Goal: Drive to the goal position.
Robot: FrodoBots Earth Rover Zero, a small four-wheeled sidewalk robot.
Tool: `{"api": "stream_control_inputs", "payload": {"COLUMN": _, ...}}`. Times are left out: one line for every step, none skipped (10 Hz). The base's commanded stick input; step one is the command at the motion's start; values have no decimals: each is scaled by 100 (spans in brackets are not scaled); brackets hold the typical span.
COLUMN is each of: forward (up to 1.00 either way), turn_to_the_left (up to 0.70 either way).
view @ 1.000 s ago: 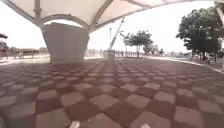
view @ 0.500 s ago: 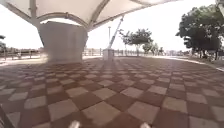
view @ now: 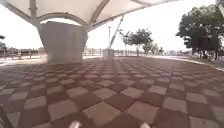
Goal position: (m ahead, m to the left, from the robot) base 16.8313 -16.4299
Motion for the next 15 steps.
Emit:
{"api": "stream_control_inputs", "payload": {"forward": 70, "turn_to_the_left": 0}}
{"api": "stream_control_inputs", "payload": {"forward": 70, "turn_to_the_left": 0}}
{"api": "stream_control_inputs", "payload": {"forward": 70, "turn_to_the_left": 0}}
{"api": "stream_control_inputs", "payload": {"forward": 70, "turn_to_the_left": 0}}
{"api": "stream_control_inputs", "payload": {"forward": 70, "turn_to_the_left": 0}}
{"api": "stream_control_inputs", "payload": {"forward": 70, "turn_to_the_left": 0}}
{"api": "stream_control_inputs", "payload": {"forward": 70, "turn_to_the_left": 0}}
{"api": "stream_control_inputs", "payload": {"forward": 70, "turn_to_the_left": -14}}
{"api": "stream_control_inputs", "payload": {"forward": 70, "turn_to_the_left": -31}}
{"api": "stream_control_inputs", "payload": {"forward": 70, "turn_to_the_left": -35}}
{"api": "stream_control_inputs", "payload": {"forward": 70, "turn_to_the_left": -35}}
{"api": "stream_control_inputs", "payload": {"forward": 70, "turn_to_the_left": -35}}
{"api": "stream_control_inputs", "payload": {"forward": 70, "turn_to_the_left": -35}}
{"api": "stream_control_inputs", "payload": {"forward": 70, "turn_to_the_left": -35}}
{"api": "stream_control_inputs", "payload": {"forward": 70, "turn_to_the_left": -35}}
